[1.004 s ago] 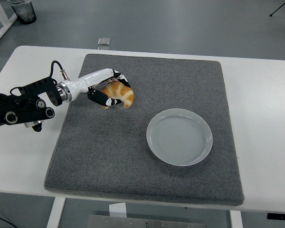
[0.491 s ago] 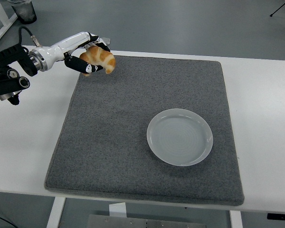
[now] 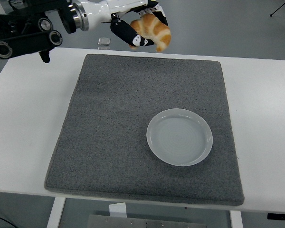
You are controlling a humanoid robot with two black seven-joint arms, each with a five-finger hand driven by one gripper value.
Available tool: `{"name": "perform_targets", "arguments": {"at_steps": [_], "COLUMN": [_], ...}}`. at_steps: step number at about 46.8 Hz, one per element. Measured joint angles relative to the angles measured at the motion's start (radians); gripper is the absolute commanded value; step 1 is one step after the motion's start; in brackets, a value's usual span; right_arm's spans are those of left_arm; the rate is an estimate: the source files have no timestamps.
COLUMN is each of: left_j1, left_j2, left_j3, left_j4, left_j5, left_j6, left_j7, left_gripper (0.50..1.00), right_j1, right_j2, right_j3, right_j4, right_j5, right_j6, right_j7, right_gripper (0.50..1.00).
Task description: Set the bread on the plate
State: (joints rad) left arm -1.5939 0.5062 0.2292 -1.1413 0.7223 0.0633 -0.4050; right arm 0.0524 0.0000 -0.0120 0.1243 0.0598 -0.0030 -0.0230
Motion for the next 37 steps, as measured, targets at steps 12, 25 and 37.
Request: {"name": "perform_targets", "arguments": {"at_steps": [12,25,37], "left_j1": [0.007,0.110,0.229], "left_j2": [-0.155,-0.238,-0.259], "left_j3": [0.013,0.018,0.015], "left_j4": [-0.007,-0.050,-0.035], "left_j5": [0.008,0.061,0.238], "left_j6": [0.000,0.007,0.049], "left_j7": [0.002,-0.002,-0.002], "left_gripper": [0.500,0.500,0.500], "right_j1": [0.000,0.000,0.000], "right_j2": [0.000,0.000,0.000], "right_j3": [0.000,0.000,0.000], "right_j4": [0.000,0.000,0.000], "right_j5": [0.000,0.000,0.000], "right_j6": [0.000,0.000,0.000], "right_j7": [0.000,0.000,0.000], "right_gripper": [0.952,0.952,0.952]}}
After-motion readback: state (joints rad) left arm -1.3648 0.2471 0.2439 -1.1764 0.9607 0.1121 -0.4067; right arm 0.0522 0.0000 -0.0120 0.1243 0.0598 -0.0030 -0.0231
